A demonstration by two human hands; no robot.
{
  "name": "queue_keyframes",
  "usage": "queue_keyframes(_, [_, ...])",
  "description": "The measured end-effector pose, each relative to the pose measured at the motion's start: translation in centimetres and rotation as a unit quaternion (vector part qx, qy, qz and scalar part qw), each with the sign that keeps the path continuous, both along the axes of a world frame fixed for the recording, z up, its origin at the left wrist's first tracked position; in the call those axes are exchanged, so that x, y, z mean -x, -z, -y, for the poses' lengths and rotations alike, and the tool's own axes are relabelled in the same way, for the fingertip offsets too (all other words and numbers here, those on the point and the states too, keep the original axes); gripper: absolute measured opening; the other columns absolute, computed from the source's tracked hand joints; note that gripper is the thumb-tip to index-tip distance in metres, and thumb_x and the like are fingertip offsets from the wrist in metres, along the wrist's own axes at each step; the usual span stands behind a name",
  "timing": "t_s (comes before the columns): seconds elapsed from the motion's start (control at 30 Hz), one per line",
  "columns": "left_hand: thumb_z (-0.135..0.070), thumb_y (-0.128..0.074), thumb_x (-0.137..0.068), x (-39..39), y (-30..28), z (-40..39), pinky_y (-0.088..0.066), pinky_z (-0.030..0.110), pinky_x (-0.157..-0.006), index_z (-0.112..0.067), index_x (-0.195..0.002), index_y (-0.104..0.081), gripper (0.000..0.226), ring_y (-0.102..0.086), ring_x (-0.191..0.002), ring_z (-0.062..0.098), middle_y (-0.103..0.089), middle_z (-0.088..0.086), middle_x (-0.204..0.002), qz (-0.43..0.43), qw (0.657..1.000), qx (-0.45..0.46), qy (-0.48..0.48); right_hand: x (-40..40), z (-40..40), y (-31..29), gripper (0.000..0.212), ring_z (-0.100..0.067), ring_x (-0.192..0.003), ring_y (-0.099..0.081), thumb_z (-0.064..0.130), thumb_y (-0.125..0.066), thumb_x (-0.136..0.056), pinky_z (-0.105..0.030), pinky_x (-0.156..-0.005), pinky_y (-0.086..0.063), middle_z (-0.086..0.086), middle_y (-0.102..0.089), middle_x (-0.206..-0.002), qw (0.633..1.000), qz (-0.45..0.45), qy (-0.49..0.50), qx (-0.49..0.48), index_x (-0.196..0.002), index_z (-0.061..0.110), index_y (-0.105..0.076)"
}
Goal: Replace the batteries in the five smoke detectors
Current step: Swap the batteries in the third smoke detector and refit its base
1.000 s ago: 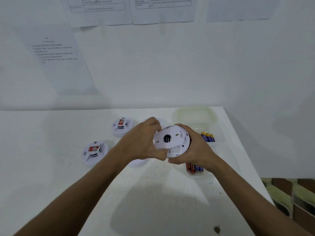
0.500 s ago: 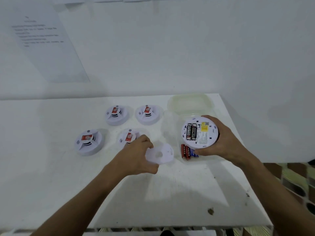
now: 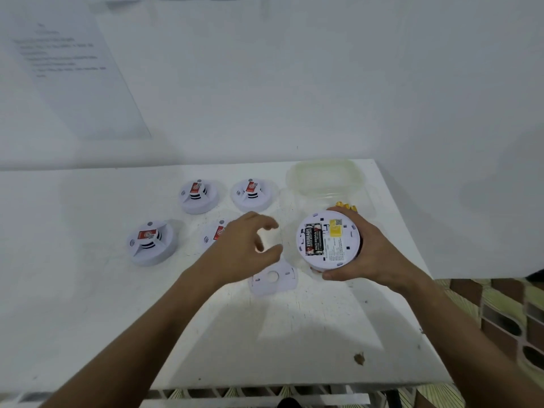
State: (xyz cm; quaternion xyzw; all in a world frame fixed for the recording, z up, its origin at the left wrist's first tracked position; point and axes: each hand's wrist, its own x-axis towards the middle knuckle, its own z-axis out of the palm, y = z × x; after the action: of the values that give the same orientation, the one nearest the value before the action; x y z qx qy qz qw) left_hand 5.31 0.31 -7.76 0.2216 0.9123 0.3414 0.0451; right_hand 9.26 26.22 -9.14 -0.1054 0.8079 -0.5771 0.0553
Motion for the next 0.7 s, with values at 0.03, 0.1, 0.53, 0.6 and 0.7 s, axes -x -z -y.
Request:
queue_keyframes(0.03, [-0.038, -0.07, -0.082, 0.1, -0.9, -0.5, -0.051, 0.018, -0.072, -0.032, -0.118, -0.058, 0.039, -0.064, -0.081, 0.0, -0.057, -0.015, -0.118, 0.001, 0.999, -0.03, 0.012, 0.1, 0.3, 0.1, 0.097, -0.007, -0.114, -0.059, -0.004, -0.094, -0.05, -0.023, -0.087, -0.055, 0.017, -0.062, -0.119, 1.0, -0.001, -0.003, -0.001, -0.132, 0.027, -0.05])
queue_keyframes(0.1, [-0.037, -0.072, -0.08, 0.2, -2.4, -1.2, -0.054, 0.02, -0.07, -0.036, -0.116, -0.056, 0.039, -0.065, -0.086, -0.001, -0.056, -0.017, -0.119, 0.021, 0.997, -0.049, 0.048, 0.2, 0.7, 0.2, 0.099, -0.013, -0.115, -0.06, -0.001, -0.094, -0.051, -0.028, -0.089, -0.056, 0.011, -0.062, -0.122, 1.0, -0.002, -0.011, 0.0, -0.135, 0.023, -0.048])
queue_keyframes(0.53, [-0.034, -0.078, -0.075, 1.1, -4.0, -2.4, -0.059, 0.03, -0.075, -0.025, -0.121, -0.054, 0.053, -0.068, -0.084, 0.011, -0.059, -0.01, -0.12, 0.051, 0.994, 0.042, 0.09, 0.6, 1.9, -0.2, 0.095, -0.008, -0.112, -0.061, 0.004, -0.092, -0.051, -0.017, -0.086, -0.052, 0.015, -0.062, -0.119, 0.999, -0.036, 0.003, 0.021, -0.132, 0.027, -0.048])
queue_keyframes(0.6, [-0.035, -0.079, -0.073, 1.1, -4.2, -2.6, -0.058, 0.031, -0.076, -0.024, -0.121, -0.056, 0.054, -0.067, -0.086, 0.012, -0.062, -0.009, -0.117, 0.038, 0.993, 0.066, 0.094, 0.7, 2.1, -0.3, 0.093, -0.006, -0.111, -0.061, 0.006, -0.092, -0.051, -0.015, -0.085, -0.051, 0.017, -0.062, -0.117, 0.999, -0.04, 0.002, 0.012, -0.13, 0.028, -0.049])
queue_keyframes(0.7, [-0.035, -0.08, -0.07, 1.3, -4.4, -2.9, -0.057, 0.027, -0.075, -0.022, -0.12, -0.059, 0.056, -0.064, -0.091, 0.011, -0.066, -0.006, -0.11, 0.014, 0.989, 0.099, 0.105, 0.9, 2.5, -0.2, 0.093, -0.005, -0.111, -0.061, 0.012, -0.092, -0.05, -0.013, -0.085, -0.05, 0.019, -0.062, -0.117, 0.999, -0.044, 0.002, 0.001, -0.13, 0.029, -0.048])
